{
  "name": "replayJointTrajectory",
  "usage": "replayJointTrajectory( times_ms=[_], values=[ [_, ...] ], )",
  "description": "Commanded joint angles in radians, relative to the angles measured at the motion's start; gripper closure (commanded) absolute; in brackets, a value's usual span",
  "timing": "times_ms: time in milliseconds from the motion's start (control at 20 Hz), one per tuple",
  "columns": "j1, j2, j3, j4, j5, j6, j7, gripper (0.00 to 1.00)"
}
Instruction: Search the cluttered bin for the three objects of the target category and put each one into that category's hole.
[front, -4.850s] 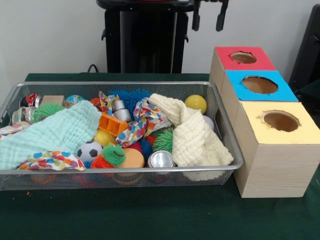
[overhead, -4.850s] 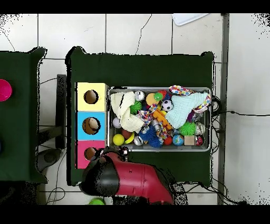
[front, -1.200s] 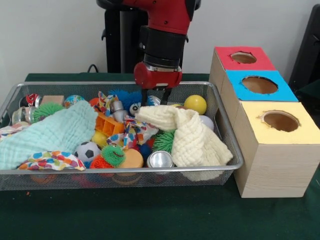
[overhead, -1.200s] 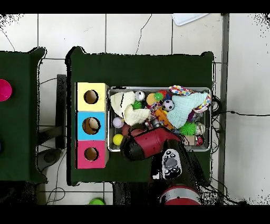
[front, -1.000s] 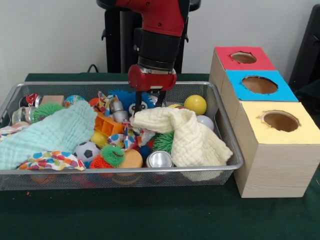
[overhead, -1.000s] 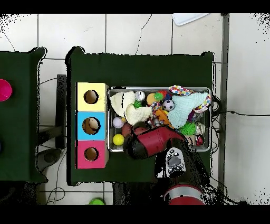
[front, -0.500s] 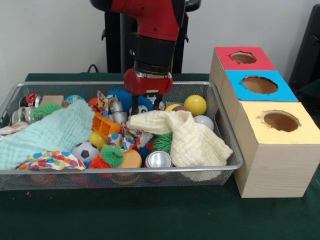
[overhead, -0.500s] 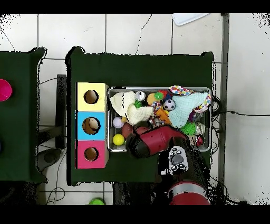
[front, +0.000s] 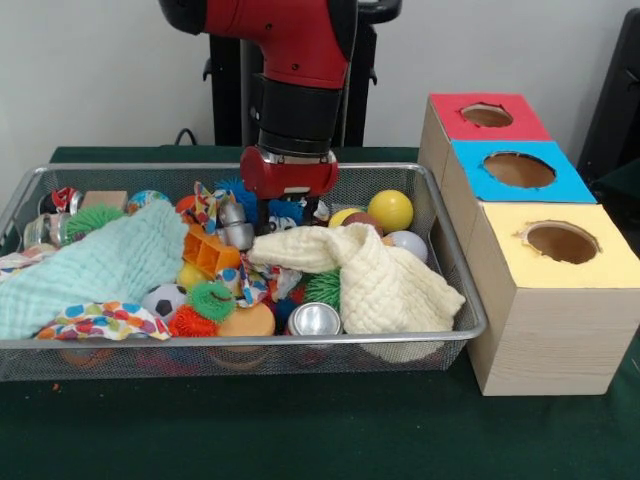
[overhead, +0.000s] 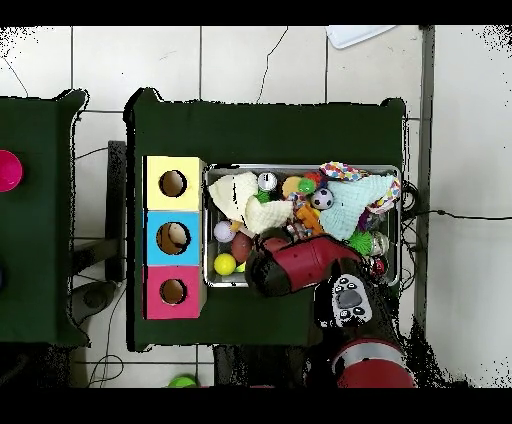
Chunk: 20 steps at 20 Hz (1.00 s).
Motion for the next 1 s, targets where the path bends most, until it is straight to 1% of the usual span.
replayJointTrajectory(
  times_ms=[50,100,250,300,450,650,750,900,1000],
  values=[
    [0.021,0.114,-0.023,-0.179,-0.014,-0.174,0.128,0.00],
    [0.022,0.114,-0.019,-0.183,-0.029,-0.166,0.104,1.00],
    [0.002,0.111,0.006,-0.183,-0.037,-0.137,0.085,1.00],
    [-0.005,0.109,0.014,-0.181,-0.045,-0.153,0.079,1.00],
    [-0.073,0.089,0.090,-0.159,-0.036,-0.087,0.050,1.00],
    [-0.136,0.047,0.141,-0.137,-0.032,-0.036,0.019,1.00],
    [-0.173,0.027,0.177,-0.125,-0.044,-0.008,-0.017,1.00],
    [-0.262,-0.005,0.275,-0.096,-0.061,0.060,-0.105,1.00],
    [-0.302,-0.032,0.318,-0.087,-0.071,0.103,-0.156,1.00]
  ],
)
